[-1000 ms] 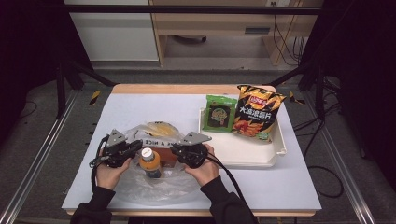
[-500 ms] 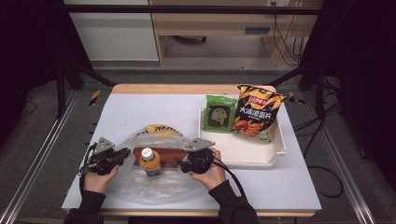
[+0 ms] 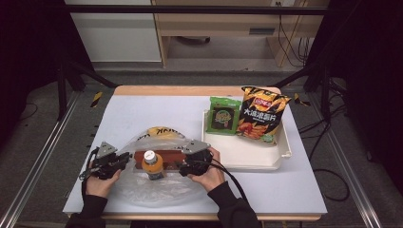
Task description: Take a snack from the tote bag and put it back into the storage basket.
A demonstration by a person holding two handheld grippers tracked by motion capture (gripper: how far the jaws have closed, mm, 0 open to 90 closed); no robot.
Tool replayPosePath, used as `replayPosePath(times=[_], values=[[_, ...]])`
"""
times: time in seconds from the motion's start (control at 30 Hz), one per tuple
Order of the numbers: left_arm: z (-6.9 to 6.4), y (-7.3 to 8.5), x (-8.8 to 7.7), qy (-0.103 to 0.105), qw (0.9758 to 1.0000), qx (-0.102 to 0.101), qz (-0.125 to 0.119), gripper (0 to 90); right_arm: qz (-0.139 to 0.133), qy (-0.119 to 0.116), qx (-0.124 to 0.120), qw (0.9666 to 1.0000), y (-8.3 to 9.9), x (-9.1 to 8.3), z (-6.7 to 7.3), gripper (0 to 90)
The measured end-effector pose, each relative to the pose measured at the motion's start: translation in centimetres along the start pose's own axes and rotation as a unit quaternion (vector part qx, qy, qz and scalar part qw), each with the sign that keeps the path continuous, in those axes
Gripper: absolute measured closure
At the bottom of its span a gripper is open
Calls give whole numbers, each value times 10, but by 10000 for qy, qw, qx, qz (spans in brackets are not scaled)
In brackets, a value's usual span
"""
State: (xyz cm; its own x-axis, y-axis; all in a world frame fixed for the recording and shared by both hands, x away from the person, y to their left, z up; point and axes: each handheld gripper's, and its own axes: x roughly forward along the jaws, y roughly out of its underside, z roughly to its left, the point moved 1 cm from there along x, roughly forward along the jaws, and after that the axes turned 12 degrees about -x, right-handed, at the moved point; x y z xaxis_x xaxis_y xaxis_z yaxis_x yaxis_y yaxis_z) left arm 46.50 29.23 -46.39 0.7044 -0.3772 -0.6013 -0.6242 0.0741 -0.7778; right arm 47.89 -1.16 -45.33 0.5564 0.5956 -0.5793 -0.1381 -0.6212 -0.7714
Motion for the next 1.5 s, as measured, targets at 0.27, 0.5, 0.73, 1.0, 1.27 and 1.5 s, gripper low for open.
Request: replayPosePath(times=[0.27, 0.5, 0.73, 1.0, 1.27, 1.5], values=[[-1, 0, 1, 68, 10000, 27, 3, 782, 209, -55, -262, 9994, 1, 9, 0, 240], [2, 1, -1, 93, 9999, -56, 34, 804, 282, -367, -235, 9986, 3, 1, 9, 341], [-3, 1, 1, 116, 9999, 24, 46, 803, 15, -609, 12, 9981, 13, -11, 18, 409], [1, -3, -9, 80, 9998, -56, -184, 806, -579, -623, 205, 9962, 7, -27, 14, 403], [-2, -6, -14, 94, 9995, -4, -292, 826, -470, -563, 138, 9972, -6, -10, 16, 372], [-1, -7, -16, 93, 9994, 3, -322, 829, -30, -582, 150, 9982, 0, 6, 16, 313]])
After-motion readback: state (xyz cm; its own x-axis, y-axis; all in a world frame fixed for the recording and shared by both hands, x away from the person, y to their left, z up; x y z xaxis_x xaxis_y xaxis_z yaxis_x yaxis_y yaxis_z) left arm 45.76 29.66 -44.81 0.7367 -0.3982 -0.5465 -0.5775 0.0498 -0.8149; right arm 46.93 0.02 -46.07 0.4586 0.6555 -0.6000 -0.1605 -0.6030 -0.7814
